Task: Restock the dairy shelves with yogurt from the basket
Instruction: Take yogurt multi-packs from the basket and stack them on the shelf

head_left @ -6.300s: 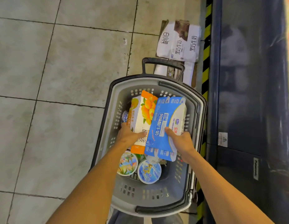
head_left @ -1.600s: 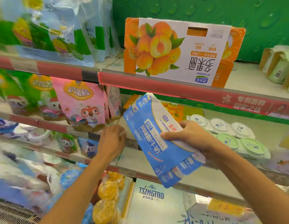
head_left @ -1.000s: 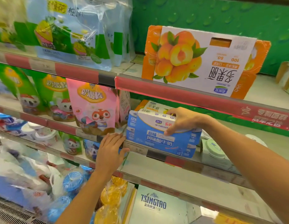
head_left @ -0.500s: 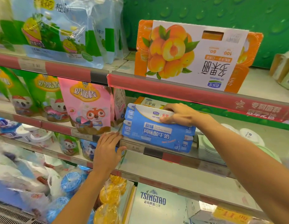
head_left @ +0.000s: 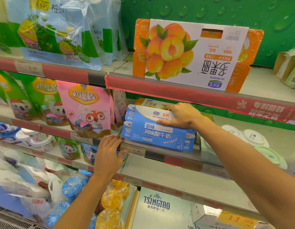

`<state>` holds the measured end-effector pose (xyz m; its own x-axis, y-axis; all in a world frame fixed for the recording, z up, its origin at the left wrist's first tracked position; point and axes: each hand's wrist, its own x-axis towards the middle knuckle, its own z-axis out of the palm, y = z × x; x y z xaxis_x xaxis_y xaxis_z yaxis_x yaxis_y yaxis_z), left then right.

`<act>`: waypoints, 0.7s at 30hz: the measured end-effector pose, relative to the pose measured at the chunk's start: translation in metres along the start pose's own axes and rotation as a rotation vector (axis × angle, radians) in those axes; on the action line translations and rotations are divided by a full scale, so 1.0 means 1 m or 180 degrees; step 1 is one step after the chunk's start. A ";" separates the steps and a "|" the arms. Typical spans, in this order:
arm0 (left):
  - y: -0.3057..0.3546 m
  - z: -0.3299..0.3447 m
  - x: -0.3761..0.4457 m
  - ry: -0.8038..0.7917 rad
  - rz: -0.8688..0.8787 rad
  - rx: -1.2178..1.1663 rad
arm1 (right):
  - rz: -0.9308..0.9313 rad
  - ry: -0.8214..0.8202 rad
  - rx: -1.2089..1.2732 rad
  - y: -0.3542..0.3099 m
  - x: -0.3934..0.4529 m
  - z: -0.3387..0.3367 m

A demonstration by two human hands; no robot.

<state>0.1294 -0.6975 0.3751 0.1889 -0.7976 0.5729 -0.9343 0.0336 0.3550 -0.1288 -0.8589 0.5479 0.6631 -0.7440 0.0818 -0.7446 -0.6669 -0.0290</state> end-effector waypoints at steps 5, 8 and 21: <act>0.003 -0.003 0.002 -0.0030 -0.0015 -0.0028 | 0.0034 -0.0091 -0.0052 0.001 0.001 -0.002; 0.004 -0.005 0.002 -0.0096 -0.0035 -0.0019 | -0.0040 -0.0004 -0.0282 -0.002 -0.007 0.002; 0.014 -0.023 0.008 -0.0572 -0.0091 0.0185 | 0.0502 0.0903 -0.0125 -0.034 -0.033 0.024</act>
<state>0.1245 -0.6900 0.4020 0.1634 -0.8926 0.4202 -0.9462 -0.0212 0.3229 -0.1239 -0.8128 0.5227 0.4959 -0.7931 0.3538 -0.8425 -0.5381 -0.0254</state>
